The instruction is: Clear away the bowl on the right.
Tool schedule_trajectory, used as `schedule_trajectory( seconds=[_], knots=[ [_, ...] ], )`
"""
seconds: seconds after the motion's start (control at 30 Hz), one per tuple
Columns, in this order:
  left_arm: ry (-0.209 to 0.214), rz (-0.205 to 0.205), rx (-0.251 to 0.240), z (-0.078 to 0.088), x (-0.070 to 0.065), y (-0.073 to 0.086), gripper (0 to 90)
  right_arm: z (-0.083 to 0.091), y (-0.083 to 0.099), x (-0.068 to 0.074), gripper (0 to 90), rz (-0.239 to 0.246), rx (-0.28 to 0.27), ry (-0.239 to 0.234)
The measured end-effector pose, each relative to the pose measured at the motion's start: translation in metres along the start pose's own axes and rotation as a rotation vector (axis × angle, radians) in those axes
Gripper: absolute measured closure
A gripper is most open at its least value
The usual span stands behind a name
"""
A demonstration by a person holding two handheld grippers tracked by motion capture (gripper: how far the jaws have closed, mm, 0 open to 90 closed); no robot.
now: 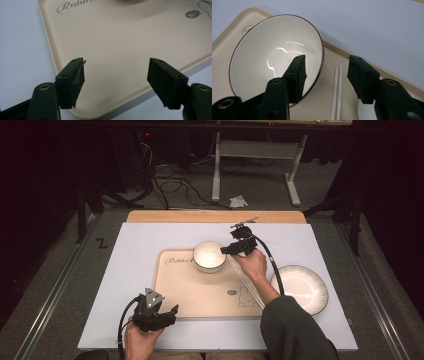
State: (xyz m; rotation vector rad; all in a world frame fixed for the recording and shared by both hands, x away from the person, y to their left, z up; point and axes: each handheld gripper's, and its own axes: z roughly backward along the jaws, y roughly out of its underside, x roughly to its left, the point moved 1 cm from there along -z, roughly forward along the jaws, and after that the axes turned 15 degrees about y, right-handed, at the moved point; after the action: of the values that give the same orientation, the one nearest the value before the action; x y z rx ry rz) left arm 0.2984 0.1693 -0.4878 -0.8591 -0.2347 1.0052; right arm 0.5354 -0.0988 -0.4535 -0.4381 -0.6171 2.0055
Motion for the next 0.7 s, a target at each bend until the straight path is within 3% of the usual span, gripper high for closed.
schedule_trajectory(
  seconds=[0.13,0.3,0.57,0.7],
  knots=[
    [0.012,-0.002,-0.001,-0.003,0.002,-0.002,29.0,0.016,0.005,-0.004,52.4,0.012,-0.046,0.020],
    [0.043,0.000,0.010,-0.010,0.003,-0.006,28.0,0.029,0.010,-0.008,53.6,0.014,-0.051,0.008],
    [0.038,-0.036,-0.004,-0.012,0.000,-0.010,28.8,0.053,0.021,-0.007,51.1,0.023,-0.075,-0.019],
    [0.060,-0.048,0.005,-0.017,-0.001,-0.014,28.9,0.063,0.029,-0.011,50.7,0.019,-0.091,-0.023]
  ],
)
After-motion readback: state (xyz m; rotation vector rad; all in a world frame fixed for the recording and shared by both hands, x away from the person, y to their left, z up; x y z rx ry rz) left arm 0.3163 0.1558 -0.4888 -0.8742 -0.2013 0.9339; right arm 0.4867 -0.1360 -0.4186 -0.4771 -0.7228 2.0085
